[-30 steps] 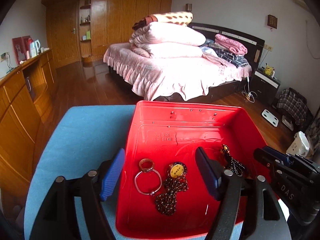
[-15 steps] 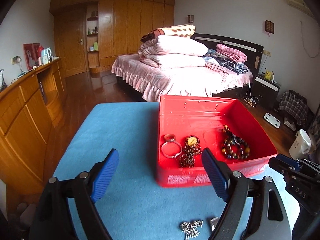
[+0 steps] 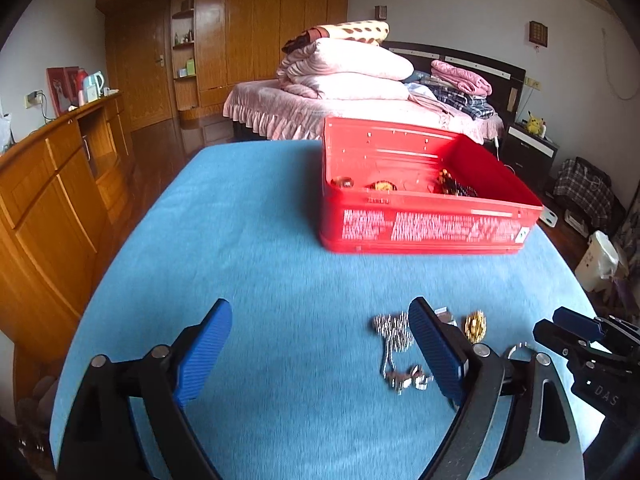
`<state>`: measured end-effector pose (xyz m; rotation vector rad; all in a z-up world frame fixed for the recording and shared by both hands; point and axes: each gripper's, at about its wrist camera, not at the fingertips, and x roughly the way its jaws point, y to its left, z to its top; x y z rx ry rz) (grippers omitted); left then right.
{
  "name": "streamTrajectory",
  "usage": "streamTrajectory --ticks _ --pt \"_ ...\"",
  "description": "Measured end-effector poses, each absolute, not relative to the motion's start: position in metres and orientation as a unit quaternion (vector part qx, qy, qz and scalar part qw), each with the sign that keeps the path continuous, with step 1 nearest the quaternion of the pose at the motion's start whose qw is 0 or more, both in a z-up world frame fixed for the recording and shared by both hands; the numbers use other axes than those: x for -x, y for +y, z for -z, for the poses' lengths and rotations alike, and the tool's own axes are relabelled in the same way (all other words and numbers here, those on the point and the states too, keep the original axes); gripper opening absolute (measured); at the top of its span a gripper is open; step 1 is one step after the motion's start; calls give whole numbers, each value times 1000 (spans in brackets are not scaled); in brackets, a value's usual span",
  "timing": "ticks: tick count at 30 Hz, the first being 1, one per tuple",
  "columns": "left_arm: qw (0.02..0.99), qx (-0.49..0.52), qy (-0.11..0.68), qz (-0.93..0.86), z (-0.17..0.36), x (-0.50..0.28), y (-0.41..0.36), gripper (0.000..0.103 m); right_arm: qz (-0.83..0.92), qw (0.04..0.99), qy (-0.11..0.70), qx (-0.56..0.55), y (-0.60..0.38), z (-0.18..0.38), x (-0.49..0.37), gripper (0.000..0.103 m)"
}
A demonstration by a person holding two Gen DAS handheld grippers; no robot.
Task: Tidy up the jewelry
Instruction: 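Withdraw both tools and approach the silver wristwatch and silver bangle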
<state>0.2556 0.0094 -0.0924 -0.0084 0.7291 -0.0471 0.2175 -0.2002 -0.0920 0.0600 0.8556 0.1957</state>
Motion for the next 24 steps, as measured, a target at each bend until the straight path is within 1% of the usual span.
streamTrajectory --ticks 1,2,4,9,12,24 --pt "933 3 359 23 94 -252 10 88 -96 904 415 -28 -200 94 -213 42" --pt "932 3 361 23 97 -249 10 88 -97 904 417 -26 -199 96 -209 47" --pt "931 3 365 22 100 -243 11 88 -99 903 417 -19 -196 98 -202 52" --pt "929 0 370 17 108 -230 13 88 -108 898 427 -12 -190 107 -193 52" --pt "928 -7 372 16 113 -224 13 88 -111 898 426 -5 -186 110 -189 56" --pt "921 -7 390 25 127 -216 11 88 -101 903 416 39 -172 114 -183 58"
